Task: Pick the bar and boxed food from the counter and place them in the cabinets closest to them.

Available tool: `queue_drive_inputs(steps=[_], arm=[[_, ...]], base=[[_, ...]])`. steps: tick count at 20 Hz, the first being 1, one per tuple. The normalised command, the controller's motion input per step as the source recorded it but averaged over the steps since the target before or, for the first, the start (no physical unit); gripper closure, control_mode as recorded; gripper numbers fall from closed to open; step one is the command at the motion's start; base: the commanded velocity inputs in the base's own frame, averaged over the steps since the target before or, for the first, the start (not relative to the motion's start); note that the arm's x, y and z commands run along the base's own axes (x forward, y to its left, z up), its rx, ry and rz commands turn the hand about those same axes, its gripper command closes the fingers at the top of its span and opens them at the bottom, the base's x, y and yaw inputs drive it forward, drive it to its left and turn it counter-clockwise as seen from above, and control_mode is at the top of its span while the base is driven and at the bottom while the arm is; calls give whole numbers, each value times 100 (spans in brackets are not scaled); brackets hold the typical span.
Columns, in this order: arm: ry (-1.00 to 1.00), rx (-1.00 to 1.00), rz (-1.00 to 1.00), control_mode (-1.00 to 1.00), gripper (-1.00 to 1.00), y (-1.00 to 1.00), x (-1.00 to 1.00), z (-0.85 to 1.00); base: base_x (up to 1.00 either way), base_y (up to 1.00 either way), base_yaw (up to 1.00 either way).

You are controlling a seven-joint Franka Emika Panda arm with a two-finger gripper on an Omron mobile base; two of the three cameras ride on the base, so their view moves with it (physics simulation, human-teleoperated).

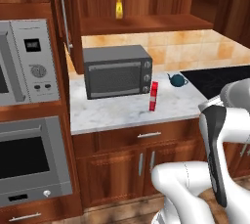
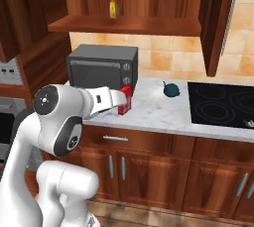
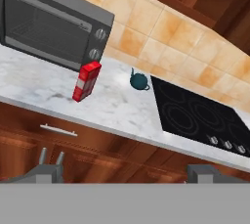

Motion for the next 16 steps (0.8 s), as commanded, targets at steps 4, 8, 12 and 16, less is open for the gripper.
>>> queue_drive_inputs(steps=[4,8,12,16], arm=[[0,0,0,100,-100,0,0,0],[0,0,0,100,-100,0,0,0],[0,0,0,100,-100,0,0,0],[0,0,0,100,-100,0,0,0]], base=[[38,0,0],[38,2,0],[39,2,0],[41,3,0]])
